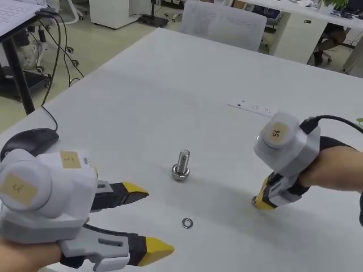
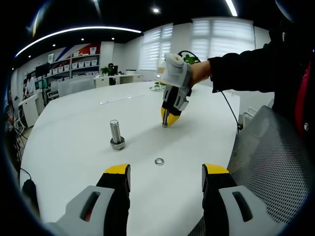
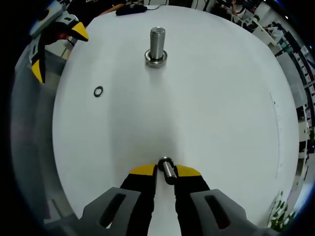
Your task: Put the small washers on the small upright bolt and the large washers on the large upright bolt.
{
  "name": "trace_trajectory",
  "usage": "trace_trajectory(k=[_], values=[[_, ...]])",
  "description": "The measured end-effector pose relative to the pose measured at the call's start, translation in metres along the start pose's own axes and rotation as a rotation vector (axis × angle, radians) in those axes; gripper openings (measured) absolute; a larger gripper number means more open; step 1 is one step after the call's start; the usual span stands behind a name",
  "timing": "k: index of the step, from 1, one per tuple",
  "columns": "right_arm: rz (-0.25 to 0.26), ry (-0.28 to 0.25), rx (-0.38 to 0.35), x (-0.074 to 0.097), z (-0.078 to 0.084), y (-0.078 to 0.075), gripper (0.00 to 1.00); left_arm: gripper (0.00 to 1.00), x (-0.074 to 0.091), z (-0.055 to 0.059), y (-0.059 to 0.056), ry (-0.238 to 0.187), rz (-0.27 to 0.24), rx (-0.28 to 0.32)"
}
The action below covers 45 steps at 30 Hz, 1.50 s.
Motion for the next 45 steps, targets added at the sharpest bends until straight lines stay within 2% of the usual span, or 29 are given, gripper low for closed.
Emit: trace_trajectory(k=[14, 26, 33, 45], values=[[0.005, -0.002, -0.012, 0.001, 0.004, -0.003, 0.20, 0.57, -0.001, -0.001, 0.000, 0.000, 0.003, 0.000], [0.018, -0.010, -0.041, 0.004, 0.013, -0.007, 0.28, 0.57, -0.004, -0.002, 0.001, 0.003, 0.006, -0.004], [0.018, -0.004, -0.054, 0.005, 0.023, -0.004, 0.29, 0.57, -0.004, -0.002, 0.000, 0.001, 0.007, -0.005], [0.004, -0.006, -0.072, 0.008, 0.030, 0.007, 0.31, 0.57, -0.005, -0.001, 0.000, 0.005, 0.007, -0.008]])
Point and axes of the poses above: the centre of the closed fingertips' face, and the gripper's own axes: x roughly backward along the fingers, y roughly to its left, z roughly out of its underside, the point moved 2 cm from there along x, roughly backward along the fingers, and after that the axes turned 8 degrees about -x, right-handed, at the moved point
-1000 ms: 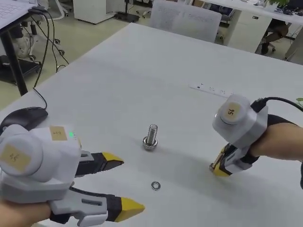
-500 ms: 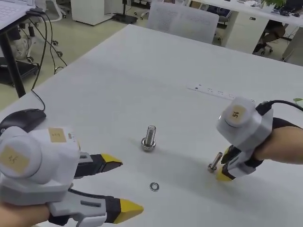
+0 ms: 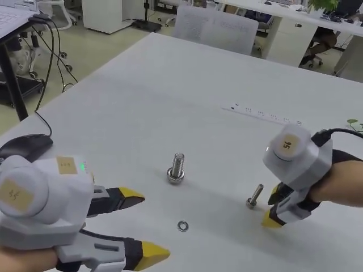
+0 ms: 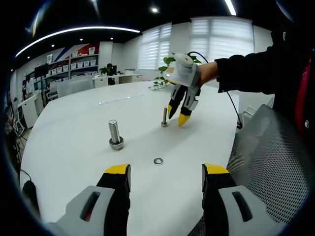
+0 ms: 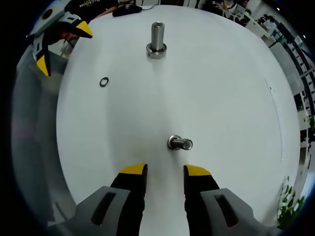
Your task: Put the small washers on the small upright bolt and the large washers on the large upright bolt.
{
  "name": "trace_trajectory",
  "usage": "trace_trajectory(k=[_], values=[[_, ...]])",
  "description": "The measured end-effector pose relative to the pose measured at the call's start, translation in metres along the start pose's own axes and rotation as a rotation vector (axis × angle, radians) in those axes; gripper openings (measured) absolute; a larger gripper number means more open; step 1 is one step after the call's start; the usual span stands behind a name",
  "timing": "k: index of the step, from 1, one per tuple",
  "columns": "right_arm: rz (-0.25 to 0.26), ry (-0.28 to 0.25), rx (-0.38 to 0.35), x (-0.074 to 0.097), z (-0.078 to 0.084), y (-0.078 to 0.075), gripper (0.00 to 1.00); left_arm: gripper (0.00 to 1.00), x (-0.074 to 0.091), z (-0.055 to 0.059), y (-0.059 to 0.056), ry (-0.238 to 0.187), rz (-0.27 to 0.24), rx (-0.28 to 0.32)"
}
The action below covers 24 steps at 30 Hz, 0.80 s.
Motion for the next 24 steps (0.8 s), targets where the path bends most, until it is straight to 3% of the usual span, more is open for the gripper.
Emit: trace_trajectory(k=[11, 24], values=[[-0.018, -0.001, 0.027, 0.004, 0.001, 0.023, 0.31, 0.57, 0.001, 0.000, 0.001, -0.002, -0.003, 0.000], [-0.039, -0.031, 0.107, 0.013, -0.018, 0.054, 0.31, 0.57, 0.001, 0.000, 0.002, 0.000, -0.008, -0.001]])
Point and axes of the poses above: the centre of the closed fingertips' face, and the gripper's own axes: x roughly backward along the fingers, y roughly to its left, z roughly out of its underside, the point moved 2 cm from there along x, roughly backward along the fingers, and after that the axes turned 8 degrees about -x, right-handed, at the moved point
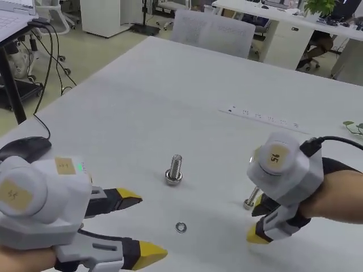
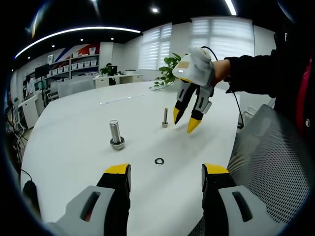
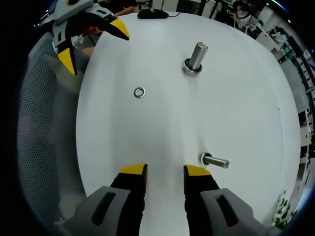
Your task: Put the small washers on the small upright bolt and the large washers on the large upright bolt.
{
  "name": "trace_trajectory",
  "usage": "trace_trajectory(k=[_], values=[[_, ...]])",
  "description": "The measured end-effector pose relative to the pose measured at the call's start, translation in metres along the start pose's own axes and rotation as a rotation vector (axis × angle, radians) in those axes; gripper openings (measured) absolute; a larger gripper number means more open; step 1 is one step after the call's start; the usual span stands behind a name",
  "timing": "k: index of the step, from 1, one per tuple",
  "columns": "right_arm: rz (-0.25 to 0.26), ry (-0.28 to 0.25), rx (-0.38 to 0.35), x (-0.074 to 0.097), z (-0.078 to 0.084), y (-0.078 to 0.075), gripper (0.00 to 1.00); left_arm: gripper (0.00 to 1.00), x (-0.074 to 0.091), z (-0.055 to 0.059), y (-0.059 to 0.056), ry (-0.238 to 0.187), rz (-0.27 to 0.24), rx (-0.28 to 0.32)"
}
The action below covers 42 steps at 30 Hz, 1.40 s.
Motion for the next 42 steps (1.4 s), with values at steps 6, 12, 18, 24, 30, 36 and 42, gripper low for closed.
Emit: trace_trajectory(k=[6, 12, 18, 24, 30, 36, 42], values=[[-0.009, -0.014, 0.030, 0.003, -0.010, 0.012, 0.31, 0.57, 0.001, 0.000, -0.001, -0.001, -0.001, -0.002], [-0.009, -0.025, 0.053, 0.006, -0.020, 0.018, 0.31, 0.57, 0.002, 0.000, -0.002, -0.002, -0.005, -0.004], [-0.011, -0.030, 0.076, 0.008, -0.028, 0.023, 0.31, 0.57, 0.004, 0.000, -0.003, -0.006, -0.006, -0.003], [-0.012, -0.030, 0.093, 0.007, -0.034, 0.025, 0.31, 0.57, 0.005, 0.001, -0.003, -0.008, -0.006, -0.003], [-0.011, -0.033, 0.109, 0.008, -0.041, 0.027, 0.31, 0.57, 0.005, 0.001, -0.003, -0.011, -0.006, -0.003], [-0.015, -0.029, 0.123, 0.006, -0.045, 0.029, 0.31, 0.57, 0.005, 0.000, -0.002, -0.016, -0.009, -0.003], [-0.013, -0.023, 0.135, 0.006, -0.048, 0.030, 0.31, 0.57, 0.004, -0.001, -0.002, -0.021, -0.009, -0.005]])
Point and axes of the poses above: the centre of the closed fingertips' face, and the gripper's own axes: x roughly backward along the fingers, y roughly to its left, z roughly out of its underside, the point moved 2 cm from there along x, roughly backward along the fingers, and after that the axes turned 8 degrees about -x, right-handed, at the moved point
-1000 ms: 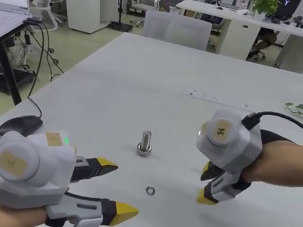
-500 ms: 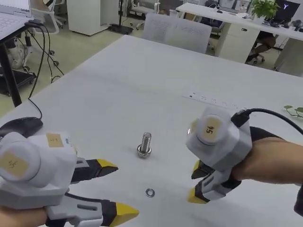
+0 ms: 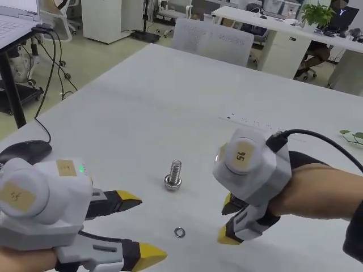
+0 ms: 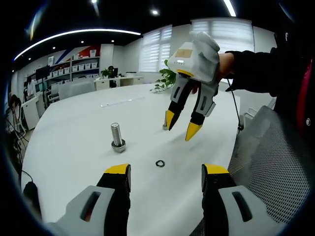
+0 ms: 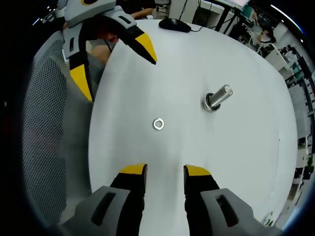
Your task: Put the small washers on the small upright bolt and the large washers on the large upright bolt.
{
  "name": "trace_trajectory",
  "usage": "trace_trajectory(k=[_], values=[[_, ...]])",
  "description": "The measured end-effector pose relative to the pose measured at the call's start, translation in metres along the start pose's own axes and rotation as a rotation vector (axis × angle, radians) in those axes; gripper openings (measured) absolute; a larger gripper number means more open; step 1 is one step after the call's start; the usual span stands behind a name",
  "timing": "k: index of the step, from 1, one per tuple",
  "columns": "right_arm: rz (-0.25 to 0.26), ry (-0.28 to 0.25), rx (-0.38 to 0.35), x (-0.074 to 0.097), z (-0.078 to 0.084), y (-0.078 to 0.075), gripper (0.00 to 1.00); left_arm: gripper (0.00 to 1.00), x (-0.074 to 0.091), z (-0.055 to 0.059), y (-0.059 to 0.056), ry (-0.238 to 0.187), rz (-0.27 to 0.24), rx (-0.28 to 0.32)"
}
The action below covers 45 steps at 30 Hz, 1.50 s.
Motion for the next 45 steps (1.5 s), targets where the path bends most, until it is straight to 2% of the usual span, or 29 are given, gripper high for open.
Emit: trace_trajectory(k=[12, 24, 38, 45], values=[[-0.004, 0.008, 0.022, -0.002, -0.008, 0.004, 0.31, 0.57, 0.000, -0.002, -0.001, -0.006, 0.002, -0.005], [-0.026, 0.007, 0.067, -0.011, -0.028, 0.010, 0.31, 0.57, -0.001, -0.003, -0.001, -0.010, 0.004, -0.007], [-0.066, 0.025, 0.121, -0.030, -0.047, 0.018, 0.30, 0.57, -0.002, -0.003, 0.002, -0.010, 0.002, -0.010], [-0.084, 0.045, 0.129, -0.040, -0.049, 0.019, 0.30, 0.57, -0.002, -0.003, 0.001, -0.011, 0.002, -0.007]])
Point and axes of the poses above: the centre of the closed fingertips' face, and the gripper's own axes: x roughly backward along the fingers, y roughly to its left, z roughly out of its underside, the point moved 2 cm from there along x, roughly backward along the fingers, and after that the axes turned 8 degrees about -x, right-handed, at the moved point
